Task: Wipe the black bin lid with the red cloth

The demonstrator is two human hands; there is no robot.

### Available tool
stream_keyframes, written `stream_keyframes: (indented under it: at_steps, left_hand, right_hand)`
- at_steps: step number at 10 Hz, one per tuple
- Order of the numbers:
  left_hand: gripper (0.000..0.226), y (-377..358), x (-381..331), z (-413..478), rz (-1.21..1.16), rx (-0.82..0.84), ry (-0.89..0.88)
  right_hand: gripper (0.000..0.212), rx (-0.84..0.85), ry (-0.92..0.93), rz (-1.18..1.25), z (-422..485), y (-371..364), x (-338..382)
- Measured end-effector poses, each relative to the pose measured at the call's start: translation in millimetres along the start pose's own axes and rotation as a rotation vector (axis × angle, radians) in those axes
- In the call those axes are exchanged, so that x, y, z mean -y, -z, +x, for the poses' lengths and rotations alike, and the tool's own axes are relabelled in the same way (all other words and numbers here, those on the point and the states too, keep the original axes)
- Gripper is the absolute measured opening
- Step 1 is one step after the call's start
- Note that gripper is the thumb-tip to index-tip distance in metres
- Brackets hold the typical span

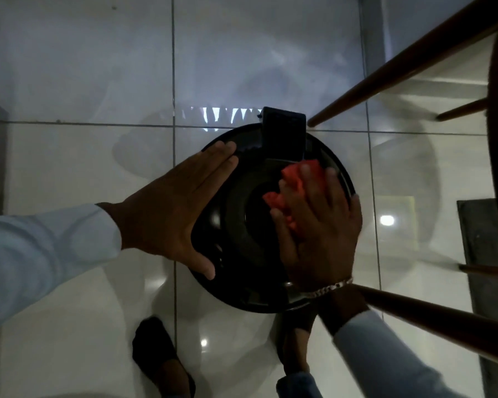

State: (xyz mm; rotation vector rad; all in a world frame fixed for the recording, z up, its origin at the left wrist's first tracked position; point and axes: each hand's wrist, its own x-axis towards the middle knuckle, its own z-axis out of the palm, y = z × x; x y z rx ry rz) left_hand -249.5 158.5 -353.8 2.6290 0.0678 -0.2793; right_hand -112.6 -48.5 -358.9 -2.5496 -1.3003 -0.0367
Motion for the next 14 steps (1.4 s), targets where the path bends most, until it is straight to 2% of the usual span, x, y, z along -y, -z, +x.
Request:
stream_keyframes:
  at_steps: [1,2,3,4,5,6,7,8,9,10,11,12,13,14]
  left_hand:
    - [0.149,2,-4,-2,-0.010,0.005,0.014]
    - [0.149,-1,-7,-3,-0.043,0.017,0.047]
    - [0.148,2,-11,-5,-0.028,-0.004,0.074]
    - [0.140,9,-20,-10,-0.002,-0.006,0.135]
    - [0.117,7,-41,-24,-0.110,-0.006,0.244]
    - [0.088,36,-100,-36,-0.713,-0.184,0.474]
    - [0.071,99,-176,-23,-1.568,-0.225,0.617]
    - [0.086,145,-226,10,-1.632,-0.373,0.531]
    - [0.074,179,-270,65,-1.577,-0.485,0.542]
    - [0.058,200,-302,109,-1.562,-0.447,0.561]
    - [0.039,208,-334,151,-1.334,-0.477,0.611]
    - [0.043,199,-352,176,-1.207,-0.557,0.681]
    - [0.051,191,-355,179,-1.179,-0.565,0.686]
    - [0.048,198,-350,165,-1.130,-0.550,0.691]
  right_hand:
    - [0.046,-0.114,-0.355,0.037,-15,-2,20]
    - [0.046,-0.113,-0.552,0.050,-34,-1,48]
    - [0.043,0.048,-0.419,0.095,-63,9,85]
    - [0.048,0.269,-0.209,0.189,-84,16,101]
    - [0.040,0.229,-0.313,0.554,-71,38,91]
    - [0.044,0.088,-0.440,0.738,-36,93,84]
    - [0.051,0.023,-0.544,0.824,1,167,81]
    - [0.054,-0.078,-0.617,1.086,29,244,63]
    - [0.053,-0.190,-0.675,1.193,53,317,1]
    - [0.064,-0.100,-0.832,1.256,65,342,-66]
    - [0.058,-0.016,-0.894,1.249,73,345,-117]
    - [0.053,-0.027,-0.839,0.988,76,328,-146]
    - [0.055,0.065,-0.762,0.753,74,299,-164]
    - [0.051,0.074,-0.683,0.627,71,291,-161]
